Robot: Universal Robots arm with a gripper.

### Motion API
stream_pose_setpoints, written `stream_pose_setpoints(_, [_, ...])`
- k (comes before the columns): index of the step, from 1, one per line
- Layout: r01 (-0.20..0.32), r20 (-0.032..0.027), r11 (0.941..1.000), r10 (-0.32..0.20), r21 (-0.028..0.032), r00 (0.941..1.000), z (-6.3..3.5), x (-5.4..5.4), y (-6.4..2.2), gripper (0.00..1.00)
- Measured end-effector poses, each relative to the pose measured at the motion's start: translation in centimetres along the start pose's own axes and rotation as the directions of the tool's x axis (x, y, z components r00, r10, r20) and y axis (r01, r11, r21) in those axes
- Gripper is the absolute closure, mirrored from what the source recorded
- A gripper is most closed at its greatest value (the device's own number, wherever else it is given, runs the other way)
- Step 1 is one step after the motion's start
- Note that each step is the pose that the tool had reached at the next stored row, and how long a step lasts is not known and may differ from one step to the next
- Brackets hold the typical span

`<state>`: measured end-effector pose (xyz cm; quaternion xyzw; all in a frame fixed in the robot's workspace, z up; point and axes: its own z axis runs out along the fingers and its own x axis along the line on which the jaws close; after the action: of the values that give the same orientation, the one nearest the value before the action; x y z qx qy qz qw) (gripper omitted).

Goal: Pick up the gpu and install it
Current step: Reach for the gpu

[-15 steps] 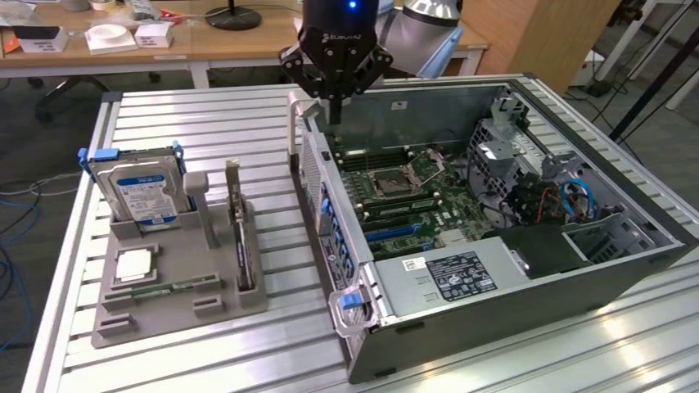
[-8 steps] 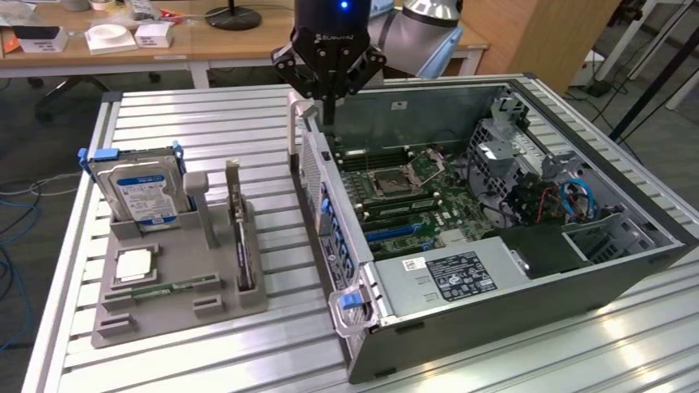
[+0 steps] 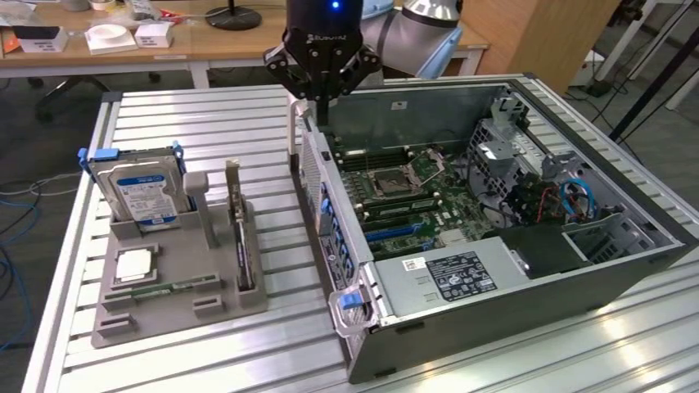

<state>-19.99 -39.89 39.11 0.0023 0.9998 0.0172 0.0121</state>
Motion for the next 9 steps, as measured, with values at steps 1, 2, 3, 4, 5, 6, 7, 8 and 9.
stream_pose_setpoints(1, [0.000,0.0000,1.0000,0.000,0.0000,1.0000,0.00,0.08,0.00,0.89])
stream_pose_setpoints(2, [0.001,-0.0001,1.0000,-0.001,0.0000,1.0000,0.00,0.17,0.00,0.89])
stream_pose_setpoints(3, [0.001,-0.0001,1.0000,-0.001,0.0000,1.0000,0.00,0.26,0.00,0.89])
stream_pose_setpoints(4, [0.002,-0.0001,1.0000,-0.002,-0.0001,1.0000,0.00,0.35,0.00,0.89])
stream_pose_setpoints(5, [0.002,-0.0001,1.0000,-0.002,0.0000,1.0000,0.00,0.45,0.00,0.89])
stream_pose_setpoints(6, [0.003,-0.0001,1.0000,-0.003,-0.0001,1.0000,0.00,0.53,0.00,0.89])
stream_pose_setpoints(7, [0.003,-0.0001,1.0000,-0.003,-0.0001,1.0000,0.00,0.60,0.00,0.89])
stream_pose_setpoints(8, [0.004,-0.0002,1.0000,-0.004,-0.0001,1.0000,-0.01,0.68,0.00,0.89])
stream_pose_setpoints(9, [0.004,-0.0002,1.0000,-0.004,-0.0001,1.0000,-0.01,0.75,0.00,0.89])
